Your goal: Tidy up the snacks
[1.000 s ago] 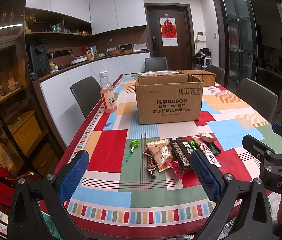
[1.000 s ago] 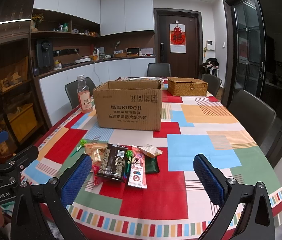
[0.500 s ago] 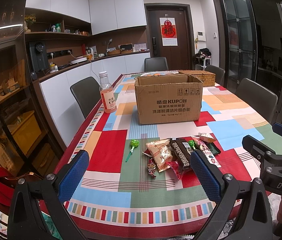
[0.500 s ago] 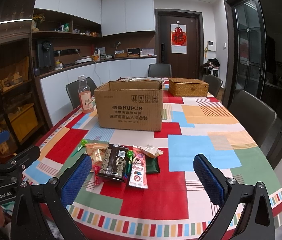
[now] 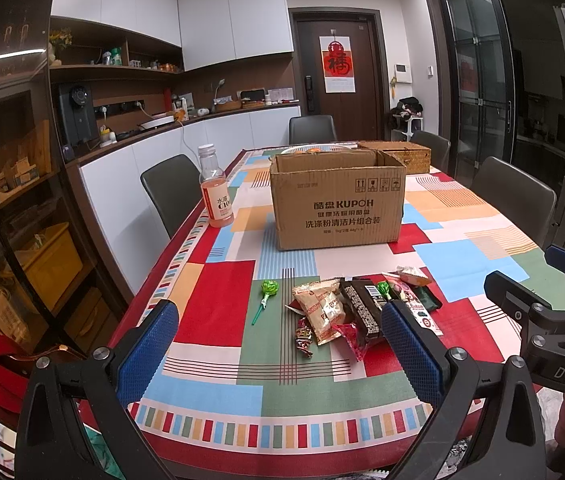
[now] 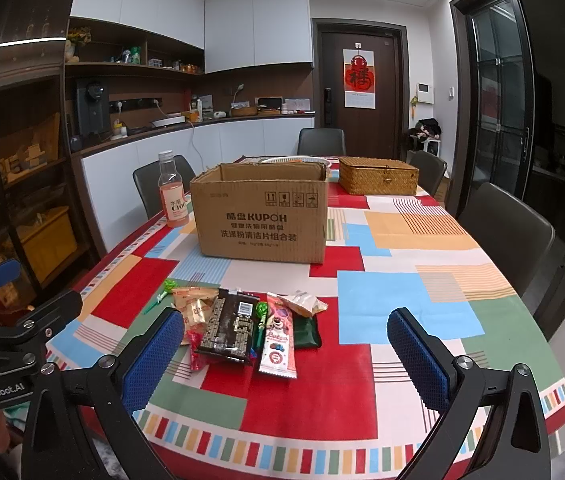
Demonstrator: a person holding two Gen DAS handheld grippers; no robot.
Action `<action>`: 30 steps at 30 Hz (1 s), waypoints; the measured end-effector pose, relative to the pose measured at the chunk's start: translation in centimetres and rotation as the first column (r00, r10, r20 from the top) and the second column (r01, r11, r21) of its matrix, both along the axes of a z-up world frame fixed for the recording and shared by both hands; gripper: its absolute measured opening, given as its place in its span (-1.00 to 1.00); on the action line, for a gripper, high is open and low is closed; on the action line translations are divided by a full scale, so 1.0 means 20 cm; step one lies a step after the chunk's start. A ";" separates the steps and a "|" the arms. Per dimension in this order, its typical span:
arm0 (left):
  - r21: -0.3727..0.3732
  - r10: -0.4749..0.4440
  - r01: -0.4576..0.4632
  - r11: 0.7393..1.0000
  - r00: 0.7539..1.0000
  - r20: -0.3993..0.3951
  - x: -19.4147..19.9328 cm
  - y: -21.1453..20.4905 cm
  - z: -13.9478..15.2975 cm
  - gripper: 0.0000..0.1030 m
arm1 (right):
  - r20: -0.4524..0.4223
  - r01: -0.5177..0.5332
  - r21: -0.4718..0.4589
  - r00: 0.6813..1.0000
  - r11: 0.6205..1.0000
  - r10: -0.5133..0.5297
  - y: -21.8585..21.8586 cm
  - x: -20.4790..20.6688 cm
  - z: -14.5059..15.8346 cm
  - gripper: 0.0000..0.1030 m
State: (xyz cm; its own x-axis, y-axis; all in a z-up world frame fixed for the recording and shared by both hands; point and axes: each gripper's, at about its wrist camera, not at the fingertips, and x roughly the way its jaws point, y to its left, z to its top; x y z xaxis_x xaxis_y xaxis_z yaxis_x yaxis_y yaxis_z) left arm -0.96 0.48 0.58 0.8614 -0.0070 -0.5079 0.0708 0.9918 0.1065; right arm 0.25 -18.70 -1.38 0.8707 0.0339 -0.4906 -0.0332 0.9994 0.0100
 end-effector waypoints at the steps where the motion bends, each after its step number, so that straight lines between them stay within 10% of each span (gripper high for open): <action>1: -0.001 -0.001 0.001 1.000 1.000 0.000 0.00 0.00 0.00 1.00 | 0.000 0.000 0.000 1.000 1.000 0.000 0.00 0.00 0.00 0.99; 30: -0.011 -0.017 0.017 1.000 0.999 -0.031 0.04 -0.01 0.00 1.00 | -0.021 -0.014 -0.001 1.000 1.000 0.014 0.01 0.03 -0.01 0.99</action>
